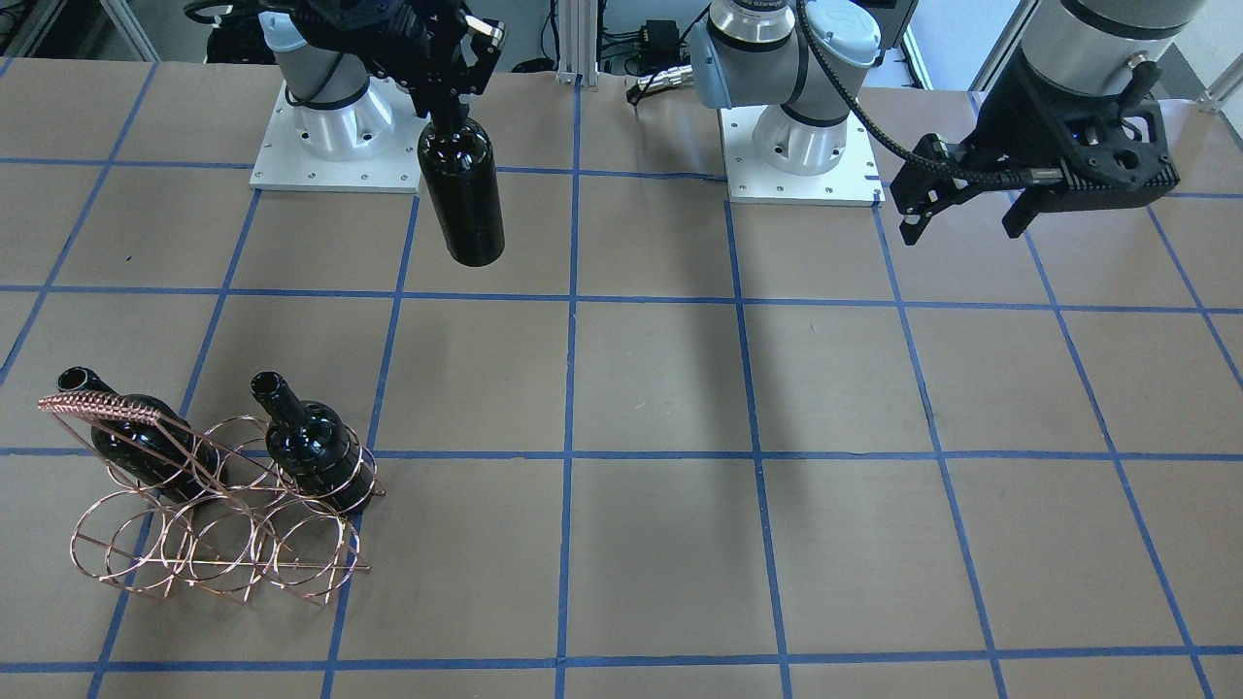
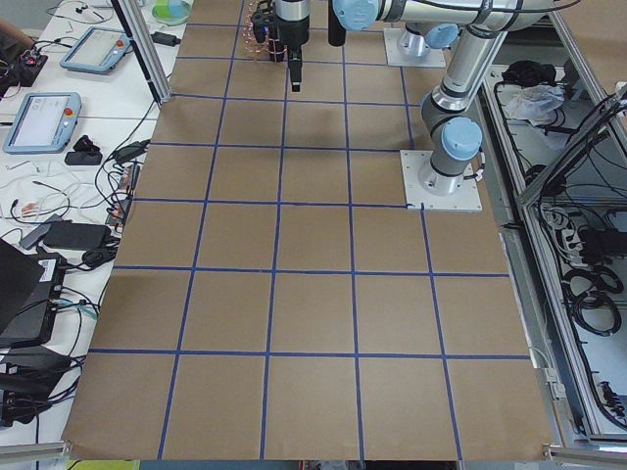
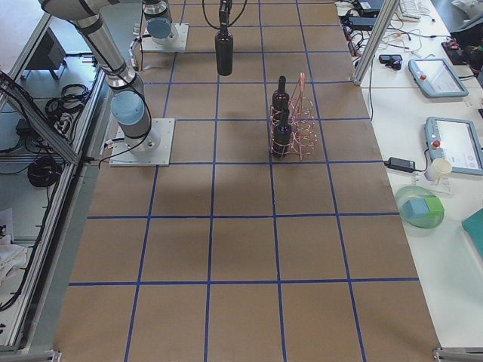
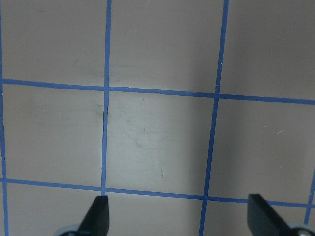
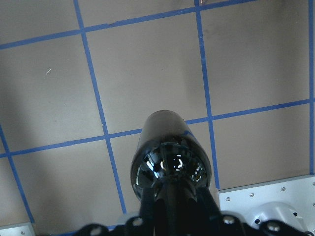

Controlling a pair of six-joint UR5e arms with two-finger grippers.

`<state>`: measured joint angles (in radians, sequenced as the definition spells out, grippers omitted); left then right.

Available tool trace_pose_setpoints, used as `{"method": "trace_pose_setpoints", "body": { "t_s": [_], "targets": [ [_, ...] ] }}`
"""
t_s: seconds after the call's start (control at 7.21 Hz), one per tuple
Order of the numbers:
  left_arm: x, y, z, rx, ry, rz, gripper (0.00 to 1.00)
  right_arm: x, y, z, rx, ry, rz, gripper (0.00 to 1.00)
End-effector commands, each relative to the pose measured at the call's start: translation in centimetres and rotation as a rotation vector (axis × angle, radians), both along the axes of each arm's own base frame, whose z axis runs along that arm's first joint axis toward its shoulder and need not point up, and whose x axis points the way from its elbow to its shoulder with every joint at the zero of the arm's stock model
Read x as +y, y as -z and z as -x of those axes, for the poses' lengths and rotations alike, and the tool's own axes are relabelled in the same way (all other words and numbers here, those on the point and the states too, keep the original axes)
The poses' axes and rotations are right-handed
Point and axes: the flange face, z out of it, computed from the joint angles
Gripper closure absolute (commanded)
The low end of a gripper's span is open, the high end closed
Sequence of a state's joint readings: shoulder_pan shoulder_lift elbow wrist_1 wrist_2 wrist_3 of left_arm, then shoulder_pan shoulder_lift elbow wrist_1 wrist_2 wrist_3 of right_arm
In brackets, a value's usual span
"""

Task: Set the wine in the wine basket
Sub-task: 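Lift the bottle with the right gripper and carry it toward the wire rack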

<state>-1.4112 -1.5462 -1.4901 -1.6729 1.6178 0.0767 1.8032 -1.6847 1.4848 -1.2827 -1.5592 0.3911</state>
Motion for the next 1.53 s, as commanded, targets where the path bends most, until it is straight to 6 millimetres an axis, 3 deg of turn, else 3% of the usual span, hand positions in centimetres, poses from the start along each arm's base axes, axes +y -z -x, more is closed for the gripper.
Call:
{"method": "trace_pose_setpoints", "body": {
  "t_s": [0.0, 0.14, 0.42, 0.69, 0.97, 1.11, 1.39],
  "targets": [
    [0.0, 0.1, 0.0, -0.002, 0.000, -0.002, 0.00, 0.8, -1.8, 2.4, 0.068, -0.014, 0.041, 0.96],
    [0.0, 0.1, 0.0, -0.002, 0.000, -0.002, 0.00, 0.7, -2.0, 3.0, 0.076, -0.039, 0.045, 0.96],
    [0.0, 0.1, 0.0, -0.003, 0.000, -0.002, 0.00, -0.3, -3.5, 6.4, 0.074, -0.059, 0.070, 0.96],
    [0.0, 0.0, 0.0, -0.005, 0.000, -0.002, 0.00, -1.6, -4.7, 11.8, 0.124, -0.137, 0.079, 0.98],
    [0.0, 0.1, -0.1, -0.006, 0.000, -0.004, 0.00, -3.0, -5.5, 16.3, 0.114, -0.108, 0.099, 0.98],
    [0.0, 0.1, -0.1, -0.008, 0.000, -0.004, 0.00, -4.2, -6.2, 18.6, 0.103, -0.076, 0.115, 0.98],
    [0.0, 0.1, 0.0, -0.003, 0.000, -0.002, 0.00, -9.2, -5.1, 19.1, 0.027, -0.059, 0.138, 0.98]
  ]
}}
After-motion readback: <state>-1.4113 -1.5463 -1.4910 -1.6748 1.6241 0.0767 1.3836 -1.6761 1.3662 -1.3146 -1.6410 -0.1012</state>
